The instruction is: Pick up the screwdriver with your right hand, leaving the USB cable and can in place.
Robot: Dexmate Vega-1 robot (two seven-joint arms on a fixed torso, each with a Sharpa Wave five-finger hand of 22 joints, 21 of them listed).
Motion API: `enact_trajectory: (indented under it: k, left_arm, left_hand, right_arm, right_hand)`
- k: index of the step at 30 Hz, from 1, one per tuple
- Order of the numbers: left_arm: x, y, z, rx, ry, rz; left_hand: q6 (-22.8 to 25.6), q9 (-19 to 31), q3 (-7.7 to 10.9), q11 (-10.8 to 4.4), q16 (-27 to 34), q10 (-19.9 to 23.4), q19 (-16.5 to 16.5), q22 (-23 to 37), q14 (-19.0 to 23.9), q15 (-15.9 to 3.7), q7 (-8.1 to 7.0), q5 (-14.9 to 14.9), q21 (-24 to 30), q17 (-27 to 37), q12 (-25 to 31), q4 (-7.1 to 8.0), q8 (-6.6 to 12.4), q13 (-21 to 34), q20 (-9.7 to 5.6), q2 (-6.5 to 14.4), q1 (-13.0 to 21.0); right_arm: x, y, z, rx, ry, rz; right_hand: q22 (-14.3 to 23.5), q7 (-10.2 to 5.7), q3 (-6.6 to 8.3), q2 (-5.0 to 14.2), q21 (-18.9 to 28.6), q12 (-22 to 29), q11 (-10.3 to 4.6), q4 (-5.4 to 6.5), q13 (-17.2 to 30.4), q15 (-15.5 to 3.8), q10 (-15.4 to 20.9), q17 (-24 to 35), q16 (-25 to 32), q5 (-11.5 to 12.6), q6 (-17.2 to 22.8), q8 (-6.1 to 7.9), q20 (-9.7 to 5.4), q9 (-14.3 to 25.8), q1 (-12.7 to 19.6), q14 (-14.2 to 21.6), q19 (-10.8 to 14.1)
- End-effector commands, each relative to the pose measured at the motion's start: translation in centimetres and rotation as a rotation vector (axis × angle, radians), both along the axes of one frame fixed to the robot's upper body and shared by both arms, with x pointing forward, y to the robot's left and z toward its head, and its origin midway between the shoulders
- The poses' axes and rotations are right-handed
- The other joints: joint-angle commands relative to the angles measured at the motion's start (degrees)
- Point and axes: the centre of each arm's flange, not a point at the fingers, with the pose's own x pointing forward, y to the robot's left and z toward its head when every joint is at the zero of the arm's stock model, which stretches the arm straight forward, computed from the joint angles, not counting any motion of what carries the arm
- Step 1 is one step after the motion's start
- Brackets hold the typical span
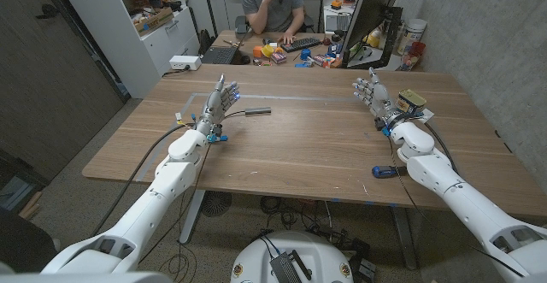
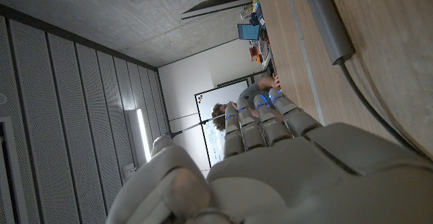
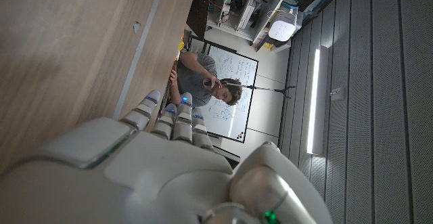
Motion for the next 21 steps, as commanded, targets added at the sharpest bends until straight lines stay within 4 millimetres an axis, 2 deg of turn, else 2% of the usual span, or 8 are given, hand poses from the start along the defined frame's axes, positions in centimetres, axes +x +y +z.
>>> enact_trajectory:
  k: [1, 5, 11, 16, 21]
  left_arm:
    - [-0.7, 0.2, 1.2, 0.047, 0.014, 0.015]
    - [-0.6, -0.2, 1.5, 0.061, 0.018, 0.007]
    - [-0.4, -0.9, 1.9, 0.082, 0.017, -0.008]
    - [0.0, -1.8, 2.4, 0.095, 0.018, -0.032]
    - [0.5, -2.8, 3.0, 0.113, 0.012, -0.061]
  left_hand:
    - [0.49, 0.30, -0.01, 0.25, 0.27, 0.32, 0.33, 0.06, 0.41, -2.50, 0.03, 0.29, 0.36, 0.12, 0.34, -0.53, 0.37, 0.13, -1.17, 0.06, 0.53]
    - [0.47, 0.30, -0.01, 0.20, 0.26, 0.35, 0.33, 0.06, 0.37, -2.44, 0.08, 0.29, 0.36, 0.12, 0.34, -0.53, 0.36, 0.13, -1.21, 0.07, 0.52]
    - [0.45, 0.30, -0.01, 0.31, 0.26, 0.35, 0.32, 0.06, 0.35, -2.40, 0.08, 0.29, 0.36, 0.12, 0.31, -0.54, 0.35, 0.13, -1.20, 0.08, 0.52]
    - [0.53, 0.30, -0.02, 0.25, 0.26, 0.44, 0.32, 0.06, 0.37, -2.41, 0.07, 0.29, 0.36, 0.12, 0.33, -0.55, 0.38, 0.13, -1.20, 0.09, 0.51]
    - [0.61, 0.30, -0.03, 0.12, 0.26, 0.64, 0.34, 0.06, 0.35, -2.43, 0.17, 0.29, 0.38, 0.12, 0.39, -0.56, 0.41, 0.13, -1.23, 0.09, 0.50]
  right_arm:
    - [-5.4, -3.0, 2.2, -0.269, -0.118, -0.151]
    - [-7.9, -3.7, 2.3, -0.405, -0.152, -0.237]
    - [-10.9, -4.8, 1.6, -0.581, -0.142, -0.368]
    - [-13.7, -5.4, 1.0, -0.677, -0.141, -0.495]
    - [-15.5, -5.3, 0.4, -0.828, -0.130, -0.587]
  right_hand:
    - [0.14, 0.60, 1.51, -0.76, -0.30, 0.09, -0.64, -4.03, 0.35, -1.52, 0.32, 0.02, 0.58, 2.11, 0.23, 1.17, -0.54, 0.22, 6.19, 1.24, 2.56]
    - [0.20, 0.02, 2.33, -1.04, -0.18, -0.86, -1.28, -6.44, 0.33, -2.01, -2.19, 0.01, 0.87, 3.57, 1.58, 1.75, -1.34, 0.30, 9.84, 2.69, 4.29]
    - [0.24, -1.11, 3.04, -1.21, -0.14, -0.61, -2.10, -8.41, 0.37, -2.45, -1.84, 0.05, 1.16, 4.97, 2.37, 2.00, -1.98, 0.41, 13.02, 4.57, 5.59]
    - [0.26, -1.52, 3.34, -1.37, 0.03, -0.24, -2.29, -9.37, 0.39, -3.21, -0.97, 0.06, 1.33, 5.79, 3.28, 2.27, -2.45, 0.48, 14.72, 5.76, 6.76]
    - [0.26, -1.58, 3.44, -1.57, -0.08, -0.28, -2.60, -9.82, 0.40, -3.27, -1.05, 0.06, 1.18, 6.21, 3.47, 2.28, -2.47, 0.49, 15.57, 5.75, 6.85]
